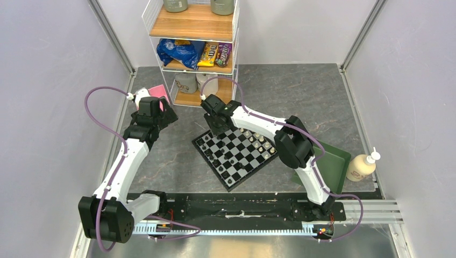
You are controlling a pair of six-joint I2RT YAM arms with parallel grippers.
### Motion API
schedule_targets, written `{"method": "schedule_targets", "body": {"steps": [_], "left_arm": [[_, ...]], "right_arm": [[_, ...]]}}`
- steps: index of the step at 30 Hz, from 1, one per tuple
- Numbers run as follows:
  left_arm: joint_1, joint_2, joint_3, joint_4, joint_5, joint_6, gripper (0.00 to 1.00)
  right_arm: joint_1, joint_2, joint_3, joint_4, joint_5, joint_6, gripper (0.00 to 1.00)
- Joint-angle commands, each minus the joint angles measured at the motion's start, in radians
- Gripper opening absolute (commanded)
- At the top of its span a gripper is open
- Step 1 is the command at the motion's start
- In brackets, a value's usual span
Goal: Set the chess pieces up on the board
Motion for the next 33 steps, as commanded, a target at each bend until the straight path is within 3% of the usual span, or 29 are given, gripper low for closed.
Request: {"method": "schedule_targets", "body": {"steps": [1,33], "left_arm": [[0.006,-0.017,0.021,0.027,-0.001,0.028,1.0],[0.007,-0.01,0.015,0.034,0.006,0.024,1.0]], "right_arm": [[0.001,0.005,0.006,0.004,-0.004,0.016,0.35],[-0.003,0.017,-0.009,-0.011,-0.02,0.019,0.29]]}}
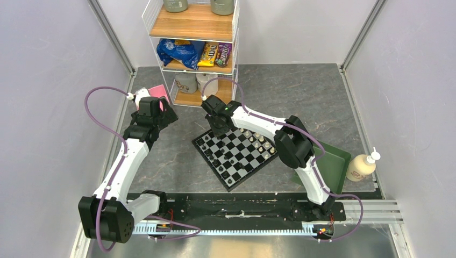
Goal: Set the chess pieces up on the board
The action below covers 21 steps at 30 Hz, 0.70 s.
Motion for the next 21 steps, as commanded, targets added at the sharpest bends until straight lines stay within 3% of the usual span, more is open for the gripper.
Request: {"method": "schedule_targets", "body": {"steps": [1,12,21], "left_arm": [[0.007,-0.011,0.013,0.033,0.003,0.024,1.0],[0.008,-0.011,0.011,0.033,0.001,0.024,1.0],[0.008,-0.01,0.011,0.033,0.001,0.025,1.0]], "right_arm": [[-0.002,0.017,0.0,0.003,-0.015,0.003,0.29],[-0.002,0.023,0.0,0.002,-0.017,0.001,0.28],[0.0,0.002,-0.002,0.006,-0.014,-0.005,0.19]]}}
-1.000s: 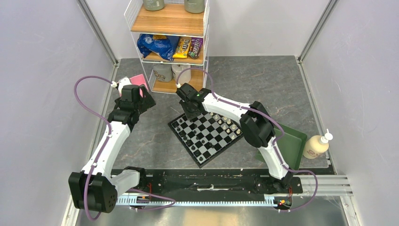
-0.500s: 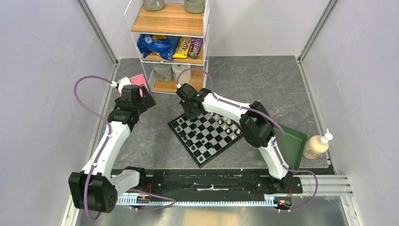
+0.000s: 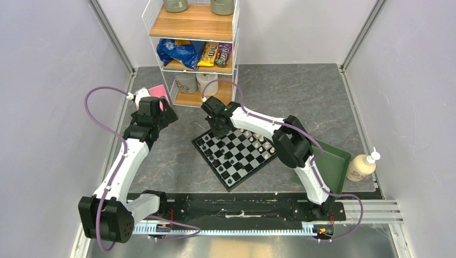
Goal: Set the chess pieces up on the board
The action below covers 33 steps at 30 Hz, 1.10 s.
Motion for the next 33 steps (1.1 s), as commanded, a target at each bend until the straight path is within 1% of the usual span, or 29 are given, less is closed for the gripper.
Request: {"method": "schedule_targets", "body": {"steps": [1,15,33], "left_arm": [[0.008,-0.01,0.011,0.031,0.001,0.023,1.0],[0.008,-0.012,0.01,0.031,0.002,0.023,1.0],[0.01,-0.012,0.013,0.032,0.001,0.024,1.0]], "right_arm": [[0.0,-0.017,0.001,0.011,0.0,-0.004,0.19],[0.063,0.0,0.028,0.024,-0.028,0.01,0.17],[0.071,0.047,0.074,0.029,-0.021,0.008,0.18]]}}
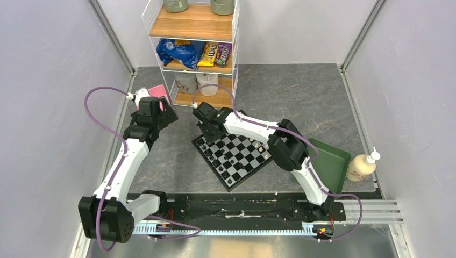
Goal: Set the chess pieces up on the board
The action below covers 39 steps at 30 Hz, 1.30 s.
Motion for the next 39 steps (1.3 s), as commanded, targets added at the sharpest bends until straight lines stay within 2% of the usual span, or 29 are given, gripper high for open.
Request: {"method": "schedule_targets", "body": {"steps": [1,6,14,23,30,39], "left_arm": [[0.008,-0.011,0.013,0.032,0.0,0.024,1.0],[0.007,-0.009,0.011,0.035,0.004,0.024,1.0],[0.007,-0.006,0.015,0.038,0.012,0.023,1.0],[0.009,-0.011,0.015,0.032,0.01,0.023,1.0],[0.01,-0.009,0.009,0.033,0.012,0.019,1.0],[0.01,-0.015,0.007,0.031,0.016,0.018,1.0]], "right_arm": [[-0.001,0.014,0.03,0.008,0.003,0.001,0.18],[0.0,0.005,0.014,0.008,-0.007,0.001,0.21],[-0.001,-0.028,0.017,0.01,-0.001,-0.007,0.34],[-0.011,-0.15,-0.039,0.011,0.042,-0.032,0.43],[-0.05,-0.243,-0.174,0.036,0.068,-0.009,0.44],[-0.065,-0.197,-0.224,0.035,0.032,0.024,0.43]]}}
